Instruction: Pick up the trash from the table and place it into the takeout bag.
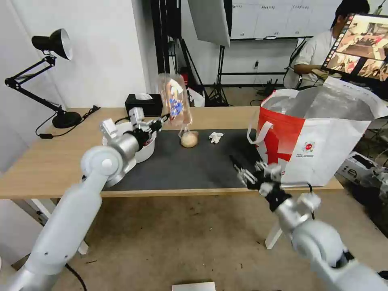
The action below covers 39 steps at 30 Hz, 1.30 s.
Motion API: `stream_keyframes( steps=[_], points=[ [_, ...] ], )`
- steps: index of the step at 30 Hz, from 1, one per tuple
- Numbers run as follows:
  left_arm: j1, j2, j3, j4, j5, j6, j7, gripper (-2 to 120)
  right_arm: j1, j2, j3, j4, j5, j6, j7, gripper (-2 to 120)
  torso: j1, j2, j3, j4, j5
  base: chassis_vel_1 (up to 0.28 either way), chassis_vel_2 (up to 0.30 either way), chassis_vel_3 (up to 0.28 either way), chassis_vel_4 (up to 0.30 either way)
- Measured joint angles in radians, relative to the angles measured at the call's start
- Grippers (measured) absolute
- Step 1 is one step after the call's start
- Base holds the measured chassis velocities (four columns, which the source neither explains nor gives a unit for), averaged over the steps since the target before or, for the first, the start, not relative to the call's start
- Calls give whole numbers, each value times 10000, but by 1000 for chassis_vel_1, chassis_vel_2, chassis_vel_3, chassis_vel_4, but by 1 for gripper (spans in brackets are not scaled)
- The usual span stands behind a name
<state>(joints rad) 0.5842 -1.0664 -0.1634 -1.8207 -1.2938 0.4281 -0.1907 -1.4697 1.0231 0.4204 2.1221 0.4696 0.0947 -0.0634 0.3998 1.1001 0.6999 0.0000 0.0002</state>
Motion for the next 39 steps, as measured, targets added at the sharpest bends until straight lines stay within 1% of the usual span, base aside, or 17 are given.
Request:
stream_keyframes(
  steps=[1, 4, 7, 8, 10, 12, 15, 16, 19, 20, 23, 25, 27, 29, 31, 34, 39],
  points=[
    [0, 0, 0, 0, 0, 0, 0, 0, 0, 0, 0, 0, 0, 0, 0, 69, 0, 0, 0, 0, 0, 0, 0, 0, 0],
    [-718, -382, 553, 302, 22, -92, 4, 0, -825, 395, 249, 96, -543, 362, 102, 82, -1, 1, 0, 0, 0, 0, 0, 0, 0],
    [-2015, -1266, 1425, 979, 46, -184, -44, 0, -1514, 814, 382, 111, -1093, 597, 192, 96, 1, 0, 0, -2, 1, 0, 0, 0, 0],
    [-2015, -1266, 1425, 979, 46, -184, -44, 0, -1514, 814, 382, 111, -1093, 597, 192, 96, 1, 0, 0, -2, 1, 0, 0, 0, 0],
    [-2853, -1791, 2160, 1503, 121, -279, -57, 0, -1686, 1053, 197, 48, -1371, 655, 224, 100, 2, -1, 2, -2, 1, 0, 0, 0, 0],
    [-3195, -2031, 2492, 1748, 140, -339, -65, 0, -1721, 1156, 99, 17, -1476, 671, 227, 100, 2, -2, 1, -1, 4, 0, 0, 0, 0],
    [-4083, -2815, 3339, 2455, 215, -448, -121, 0, -1791, 1422, -207, -61, -1781, 685, 230, 100, 2, -2, 1, -1, 2, 0, 0, 0, 0],
    [-4083, -2815, 3339, 2455, 215, -448, -121, 0, -1791, 1422, -207, -61, -1781, 685, 230, 100, 2, -2, 1, -1, 2, 0, 0, 0, 0],
    [-4853, -3753, 3908, 3258, 487, -586, -233, 0, -1860, 1596, -521, -133, -2021, 695, 229, 100, 2, -2, 2, -2, 2, 0, 0, 0, 0],
    [-4853, -3753, 3908, 3258, 487, -586, -233, 0, -1860, 1596, -521, -133, -2021, 695, 229, 100, 2, -2, 2, -2, 2, 0, 0, 0, 0],
    [-5447, -4557, 4430, 4072, 1350, -761, -188, 0, -1858, 1708, -626, -209, -2100, 700, 225, 100, 2, -2, 1, -1, 2, 0, 0, 0, 0],
    [-5560, -4734, 4605, 4237, 1644, -779, -133, 0, -1841, 1728, -627, -233, -2107, 700, 225, 100, 3, -2, 1, -2, 1, 0, 0, 0, 0],
    [-5729, -5052, 5140, 4601, 2795, -783, 10, 0, -1804, 1747, -627, -275, -2108, 701, 226, 100, 2, -1, 0, -2, 2, 0, 0, 0, 0],
    [-5740, -5077, 5214, 4656, 2981, -783, 43, 0, -1803, 1747, -628, -277, -2108, 700, 226, 100, 2, -2, 1, -2, 2, 0, 0, 0, 0],
    [-5768, -5196, 5626, 4930, 3830, -778, 221, 0, -1798, 1746, -628, -281, -2104, 700, 227, 100, 2, -2, 1, -1, 1, 0, 0, 0, 0],
    [-5765, -5308, 6093, 5175, 4345, -749, 356, 0, -1782, 1732, -609, -280, -2087, 697, 236, 100, 2, -2, 1, 0, 0, 0, 0, 0, 0],
    [-5649, -5306, 6367, 5343, 4505, -743, 471, 0, -1780, 1686, -541, -279, -2043, 694, 261, 100, 3, -2, 1, 1, -1, 0, 0, 0, 0]
  ],
)
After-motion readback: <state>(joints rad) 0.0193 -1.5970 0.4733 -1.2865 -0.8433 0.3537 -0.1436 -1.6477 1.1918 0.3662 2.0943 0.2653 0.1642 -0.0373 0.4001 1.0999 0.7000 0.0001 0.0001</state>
